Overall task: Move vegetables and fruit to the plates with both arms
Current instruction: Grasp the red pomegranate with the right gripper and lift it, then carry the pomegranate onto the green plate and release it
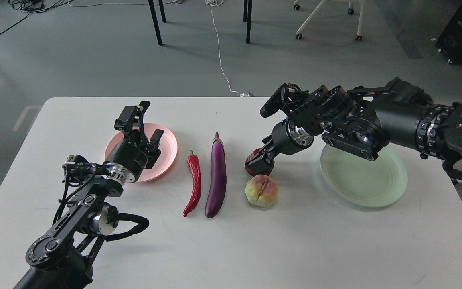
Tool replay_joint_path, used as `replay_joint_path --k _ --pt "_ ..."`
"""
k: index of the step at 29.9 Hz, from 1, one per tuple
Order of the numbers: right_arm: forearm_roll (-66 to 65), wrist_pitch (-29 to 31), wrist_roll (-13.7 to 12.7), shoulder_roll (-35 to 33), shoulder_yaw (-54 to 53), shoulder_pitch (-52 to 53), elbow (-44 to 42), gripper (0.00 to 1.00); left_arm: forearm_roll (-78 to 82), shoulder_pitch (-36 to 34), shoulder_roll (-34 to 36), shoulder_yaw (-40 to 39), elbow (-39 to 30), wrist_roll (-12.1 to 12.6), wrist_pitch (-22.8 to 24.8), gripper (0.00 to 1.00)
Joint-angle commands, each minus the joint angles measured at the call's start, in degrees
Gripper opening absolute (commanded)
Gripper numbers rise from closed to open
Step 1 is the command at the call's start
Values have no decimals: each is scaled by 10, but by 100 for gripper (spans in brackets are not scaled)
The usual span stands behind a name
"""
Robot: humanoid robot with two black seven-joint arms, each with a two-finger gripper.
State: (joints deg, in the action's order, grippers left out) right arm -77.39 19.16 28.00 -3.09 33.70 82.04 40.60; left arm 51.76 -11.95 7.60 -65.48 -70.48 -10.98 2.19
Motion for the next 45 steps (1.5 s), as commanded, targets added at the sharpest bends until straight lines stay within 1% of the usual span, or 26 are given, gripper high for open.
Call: replay_joint_path --k 1,3,6,7,8,9,16,20,23,29,32,36,41,45 --pt "0 0 0 2 16 0 -3 82 0 0 1 0 -1 1 0 99" --pt "0 0 0 2 21 0 -3 77 0 -1 1 0 -1 1 1 98" --pt "0 0 0 2 22 0 -3 63 0 -1 2 0 -1 1 1 98" --pt "0 1 0 2 22 0 -3 57 0 -1 2 0 -1 1 1 99" --pt "0 2 0 2 22 0 -3 49 0 -1 2 0 -1 1 1 98" --pt "0 2 0 2 22 0 -3 42 0 0 2 0 -1 1 1 98" --pt "1 2 0 -9 22 8 -1 39 0 -1 2 -1 -1 1 1 98" --pt "2 0 0 -39 11 35 4 39 0 -1 3 -1 -1 1 1 99" --pt "1 0 0 -78 2 62 16 39 0 -3 3 -1 -1 2 1 99" --pt "-6 -8 0 -198 4 80 43 39 0 -5 5 0 -1 2 3 98" --pt "-11 -19 0 -254 17 62 53 39 -1 -8 7 1 -1 2 5 98" --pt "-25 -38 0 -299 30 21 55 39 -1 -11 8 4 -1 2 11 98" --pt "-26 -45 0 -329 30 -15 54 39 -1 -13 7 6 -1 2 11 98" --pt "-26 -54 0 -334 30 -32 52 41 -1 -16 8 6 -1 2 11 99"
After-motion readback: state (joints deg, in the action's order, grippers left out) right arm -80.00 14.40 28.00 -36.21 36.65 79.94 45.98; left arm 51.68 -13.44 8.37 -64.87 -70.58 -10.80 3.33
